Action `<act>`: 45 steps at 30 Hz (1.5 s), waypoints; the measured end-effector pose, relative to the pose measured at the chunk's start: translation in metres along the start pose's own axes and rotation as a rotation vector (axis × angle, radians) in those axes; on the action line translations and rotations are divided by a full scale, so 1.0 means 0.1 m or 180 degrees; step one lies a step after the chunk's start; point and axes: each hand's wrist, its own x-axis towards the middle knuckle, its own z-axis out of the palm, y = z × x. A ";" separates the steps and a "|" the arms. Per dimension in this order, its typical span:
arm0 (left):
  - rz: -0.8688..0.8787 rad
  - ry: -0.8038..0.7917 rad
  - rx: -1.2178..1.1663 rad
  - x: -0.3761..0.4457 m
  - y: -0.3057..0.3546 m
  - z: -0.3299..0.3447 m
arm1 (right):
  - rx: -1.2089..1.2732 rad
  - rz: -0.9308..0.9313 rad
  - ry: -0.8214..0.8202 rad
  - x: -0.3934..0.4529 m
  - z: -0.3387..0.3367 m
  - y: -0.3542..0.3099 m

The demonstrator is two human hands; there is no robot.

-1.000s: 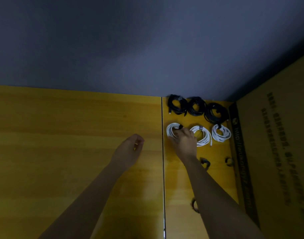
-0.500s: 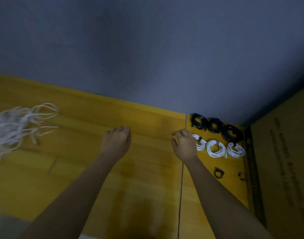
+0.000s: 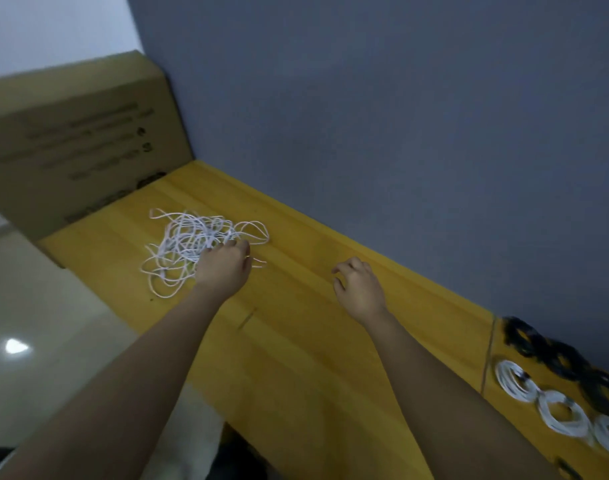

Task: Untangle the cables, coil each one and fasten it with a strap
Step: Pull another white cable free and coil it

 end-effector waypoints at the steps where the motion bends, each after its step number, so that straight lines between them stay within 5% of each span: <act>1: -0.0059 0.0025 -0.0007 0.07 -0.15 0.01 | 0.0008 -0.0037 -0.0026 0.14 0.06 -0.11; 8: -0.0382 -0.0028 -0.0129 0.87 -1.37 0.19 | 0.0172 -0.0182 -0.0105 1.32 0.66 -0.85; 18: -0.0123 -0.0801 -0.0203 2.15 -2.79 0.46 | 0.0490 0.0183 -0.0424 2.77 1.65 -1.79; 25: 0.0160 -0.0931 -0.0439 2.35 -2.89 0.71 | 0.0718 0.0529 -0.0393 2.79 1.91 -1.80; 32: 0.0584 -0.0862 -0.0693 2.10 -2.62 0.90 | 0.0637 0.1164 -0.0116 1.95 2.05 -1.57; 45: 0.0592 -0.1002 -0.0404 1.68 -2.63 1.03 | -0.0228 0.1222 -0.1134 1.77 2.66 -1.60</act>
